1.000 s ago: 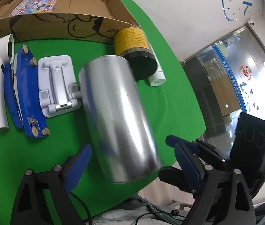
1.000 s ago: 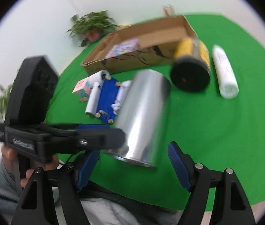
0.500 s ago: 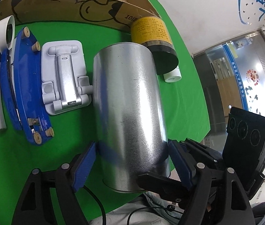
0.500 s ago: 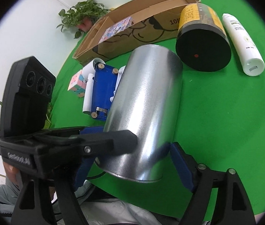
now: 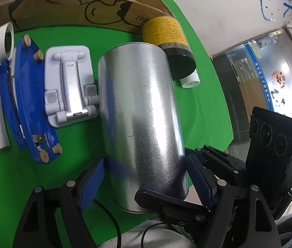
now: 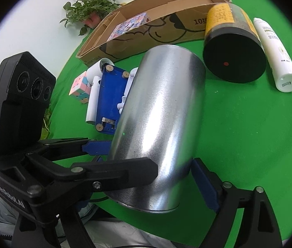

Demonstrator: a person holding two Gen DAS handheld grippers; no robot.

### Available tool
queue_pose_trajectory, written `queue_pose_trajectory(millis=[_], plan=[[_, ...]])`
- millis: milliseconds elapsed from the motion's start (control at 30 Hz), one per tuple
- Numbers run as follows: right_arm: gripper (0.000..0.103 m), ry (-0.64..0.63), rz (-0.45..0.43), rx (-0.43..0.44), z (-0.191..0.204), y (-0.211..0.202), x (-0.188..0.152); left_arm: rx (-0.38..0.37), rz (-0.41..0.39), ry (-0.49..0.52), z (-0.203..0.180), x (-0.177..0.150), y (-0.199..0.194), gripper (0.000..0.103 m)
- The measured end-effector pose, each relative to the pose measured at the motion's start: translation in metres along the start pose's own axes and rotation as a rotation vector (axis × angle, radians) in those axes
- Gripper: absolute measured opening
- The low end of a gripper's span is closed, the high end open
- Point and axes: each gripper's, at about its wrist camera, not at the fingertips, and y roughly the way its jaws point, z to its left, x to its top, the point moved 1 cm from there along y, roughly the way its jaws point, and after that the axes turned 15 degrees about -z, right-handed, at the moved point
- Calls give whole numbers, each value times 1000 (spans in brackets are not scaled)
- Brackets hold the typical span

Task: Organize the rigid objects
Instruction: 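Carry the cylinder into the box, stand it beside the game box, release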

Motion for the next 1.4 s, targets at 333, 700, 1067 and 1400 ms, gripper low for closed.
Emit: queue_pose_trajectory(millis=[333,700,1067,1400], plan=[[86,-112,-117,19,39,-19,27,-2,-164,92,-13,20,-73,78],[86,-259,-225,65,85,-11,100,40,-315,178,-27,85,-146,78],[86,-298,-210,81,93,28,173,81,-341,156,-18,181,-146,78],[86,-280,-106,61,71,68,230,74,-256,103,18,261,-101,78]])
